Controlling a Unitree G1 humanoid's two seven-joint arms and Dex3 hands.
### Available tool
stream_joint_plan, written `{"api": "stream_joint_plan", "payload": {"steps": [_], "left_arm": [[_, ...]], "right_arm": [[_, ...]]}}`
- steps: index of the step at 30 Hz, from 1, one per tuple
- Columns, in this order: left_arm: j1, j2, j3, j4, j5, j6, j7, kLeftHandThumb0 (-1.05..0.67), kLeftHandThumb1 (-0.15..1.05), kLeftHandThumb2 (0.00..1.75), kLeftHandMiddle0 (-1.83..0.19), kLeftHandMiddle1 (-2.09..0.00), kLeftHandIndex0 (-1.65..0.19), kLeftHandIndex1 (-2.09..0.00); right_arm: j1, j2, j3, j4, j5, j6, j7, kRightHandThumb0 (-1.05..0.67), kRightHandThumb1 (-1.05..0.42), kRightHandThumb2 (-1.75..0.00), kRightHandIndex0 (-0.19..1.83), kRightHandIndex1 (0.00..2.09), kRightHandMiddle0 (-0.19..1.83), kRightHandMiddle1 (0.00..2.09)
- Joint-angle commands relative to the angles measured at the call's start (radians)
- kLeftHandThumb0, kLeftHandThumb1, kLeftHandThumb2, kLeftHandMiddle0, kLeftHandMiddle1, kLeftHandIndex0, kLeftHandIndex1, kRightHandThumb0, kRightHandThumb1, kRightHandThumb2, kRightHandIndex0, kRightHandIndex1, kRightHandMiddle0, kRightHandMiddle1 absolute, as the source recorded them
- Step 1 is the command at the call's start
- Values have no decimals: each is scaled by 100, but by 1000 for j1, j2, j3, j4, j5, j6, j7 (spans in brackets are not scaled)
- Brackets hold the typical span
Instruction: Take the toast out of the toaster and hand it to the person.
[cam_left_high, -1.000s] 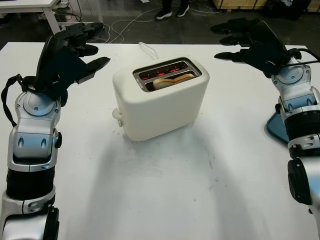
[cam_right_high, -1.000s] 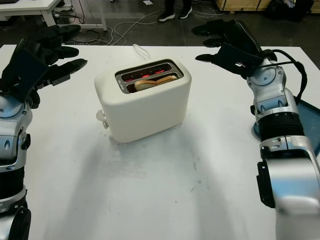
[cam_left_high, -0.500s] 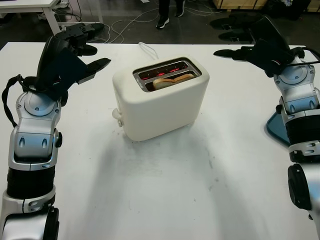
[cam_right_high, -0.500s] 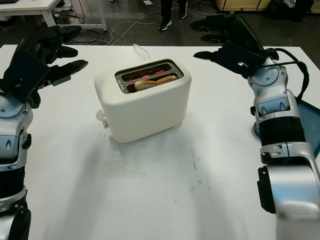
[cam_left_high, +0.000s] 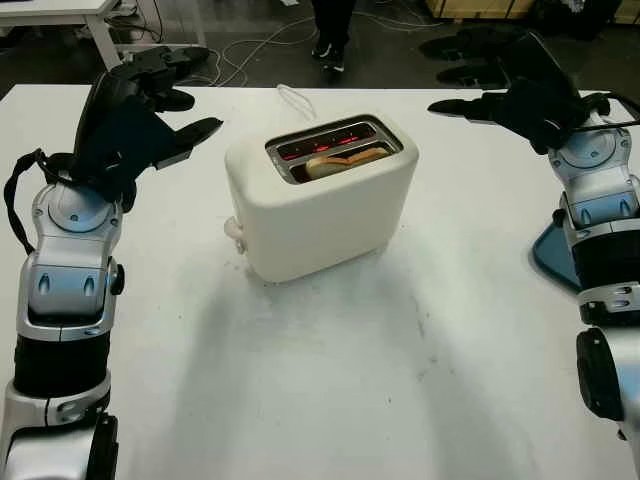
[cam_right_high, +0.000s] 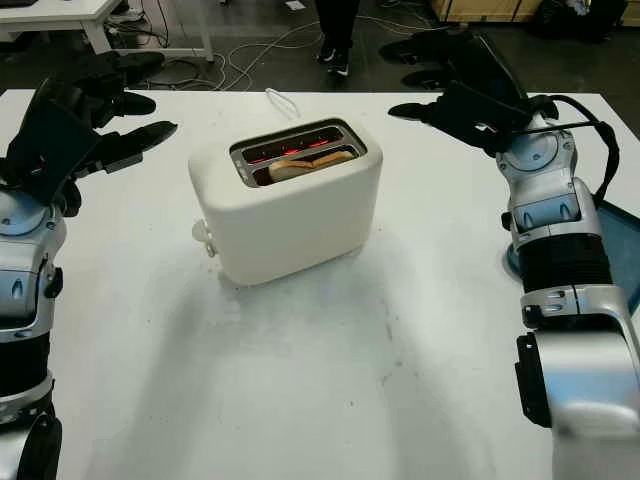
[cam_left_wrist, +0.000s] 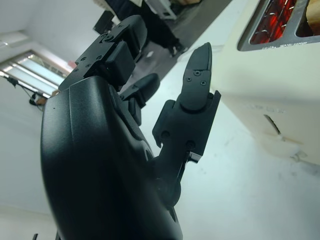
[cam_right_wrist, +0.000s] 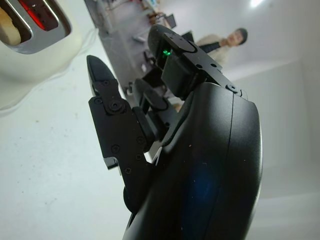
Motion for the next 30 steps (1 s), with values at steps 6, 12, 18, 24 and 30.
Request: {"api": "stream_joint_plan", "payload": {"steps": [6,12,18,24,30], "left_arm": [[-14,9,2,1,4,-7,-1,-22,66,52,-12,-106,-49,-21],[-12,9,2,-2,6,-3,-1,-21,65,55,-12,-106,-48,-23],[-11,8,6,1,11,-1,5,-23,63,56,-14,-106,-48,-25],[-13,9,5,11,10,-21,4,-23,63,57,-14,-106,-46,-27],[-20,9,7,17,7,-15,3,-23,62,59,-13,-106,-45,-29]], "right_arm": [[14,-4,-4,-40,4,34,9,-22,-82,0,78,3,71,0],[19,-4,-5,-42,7,33,15,-22,-82,0,76,2,69,0],[17,2,-12,-26,24,9,25,-22,-81,0,77,2,70,1],[19,-2,-7,-38,15,20,23,-24,-81,0,77,1,70,0],[22,-2,-6,-60,9,45,20,-24,-81,0,77,1,70,0]]}}
